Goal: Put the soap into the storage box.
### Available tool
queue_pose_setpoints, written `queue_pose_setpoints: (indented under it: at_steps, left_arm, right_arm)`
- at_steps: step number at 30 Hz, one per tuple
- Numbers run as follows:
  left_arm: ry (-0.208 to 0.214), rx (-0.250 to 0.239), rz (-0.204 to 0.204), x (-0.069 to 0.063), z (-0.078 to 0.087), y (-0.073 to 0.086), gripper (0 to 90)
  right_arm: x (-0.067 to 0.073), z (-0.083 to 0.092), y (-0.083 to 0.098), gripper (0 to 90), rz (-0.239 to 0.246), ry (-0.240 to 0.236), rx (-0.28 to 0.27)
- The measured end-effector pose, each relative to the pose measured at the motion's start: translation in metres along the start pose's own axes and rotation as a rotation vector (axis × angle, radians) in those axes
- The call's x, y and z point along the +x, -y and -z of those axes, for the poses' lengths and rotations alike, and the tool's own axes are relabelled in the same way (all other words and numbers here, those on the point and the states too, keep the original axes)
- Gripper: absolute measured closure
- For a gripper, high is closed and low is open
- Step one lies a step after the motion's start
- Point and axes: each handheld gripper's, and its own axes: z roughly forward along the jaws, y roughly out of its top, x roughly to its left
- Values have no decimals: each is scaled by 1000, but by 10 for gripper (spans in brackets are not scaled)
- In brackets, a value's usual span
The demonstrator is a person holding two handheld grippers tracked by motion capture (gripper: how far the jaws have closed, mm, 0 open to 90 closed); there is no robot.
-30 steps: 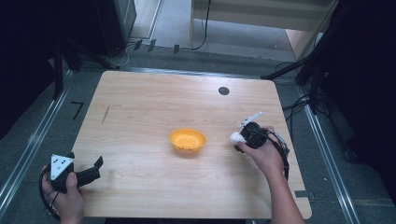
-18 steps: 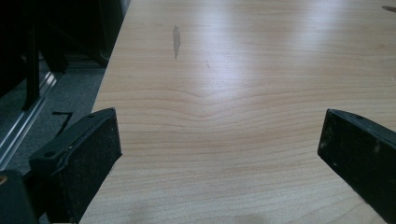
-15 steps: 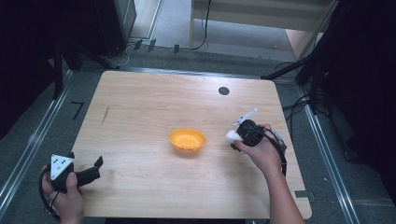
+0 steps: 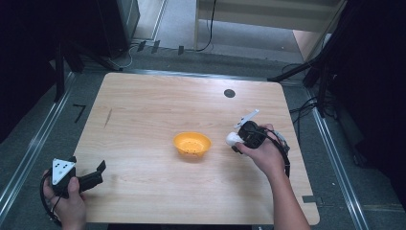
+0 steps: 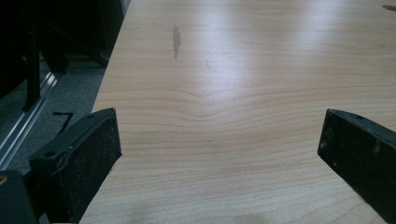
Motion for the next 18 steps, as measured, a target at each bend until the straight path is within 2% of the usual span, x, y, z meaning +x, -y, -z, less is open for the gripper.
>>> queue_pose_setpoints:
  at_steps: [7, 8, 18]
  left_arm:
    - [1, 0, -1, 0, 0, 0, 0]
    - [1, 0, -1, 0, 0, 0, 0]
    - [0, 0, -4, 0, 0, 0, 0]
  right_arm:
    - [3, 0, -7, 511, 33, -4, 9]
    - [4, 0, -9, 511, 51, -1, 9]
    - [10, 2, -21, 511, 92, -10, 9]
